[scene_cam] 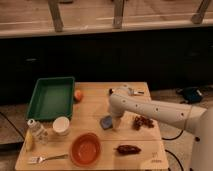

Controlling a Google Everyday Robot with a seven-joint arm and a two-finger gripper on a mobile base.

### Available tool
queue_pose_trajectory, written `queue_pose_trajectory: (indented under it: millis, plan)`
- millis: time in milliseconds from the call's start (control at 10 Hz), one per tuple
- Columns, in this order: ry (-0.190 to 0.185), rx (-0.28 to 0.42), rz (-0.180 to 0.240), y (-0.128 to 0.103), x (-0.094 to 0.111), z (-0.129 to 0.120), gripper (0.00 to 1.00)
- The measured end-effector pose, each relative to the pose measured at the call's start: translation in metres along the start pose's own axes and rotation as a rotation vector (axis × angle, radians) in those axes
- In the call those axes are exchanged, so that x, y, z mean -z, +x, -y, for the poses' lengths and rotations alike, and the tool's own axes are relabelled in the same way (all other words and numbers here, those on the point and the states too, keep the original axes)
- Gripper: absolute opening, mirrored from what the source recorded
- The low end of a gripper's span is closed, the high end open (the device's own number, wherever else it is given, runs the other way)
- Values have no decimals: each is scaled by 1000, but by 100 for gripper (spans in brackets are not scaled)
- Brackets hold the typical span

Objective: Wipe tray with sponge

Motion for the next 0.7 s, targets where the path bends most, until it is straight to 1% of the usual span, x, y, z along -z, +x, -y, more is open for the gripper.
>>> queue_pose_trajectory:
  millis: [100, 200, 300, 500, 600, 700]
  plan:
    - [5, 1, -3, 1, 1, 0, 50]
    - [6, 1, -3, 2, 1, -1, 47]
    - [8, 4, -3, 1, 1, -1, 39]
    - [8, 9, -3, 0, 2, -1, 29]
    - [10, 14, -4, -2, 4, -1, 20]
    - [21, 14, -7, -3, 10, 3, 10]
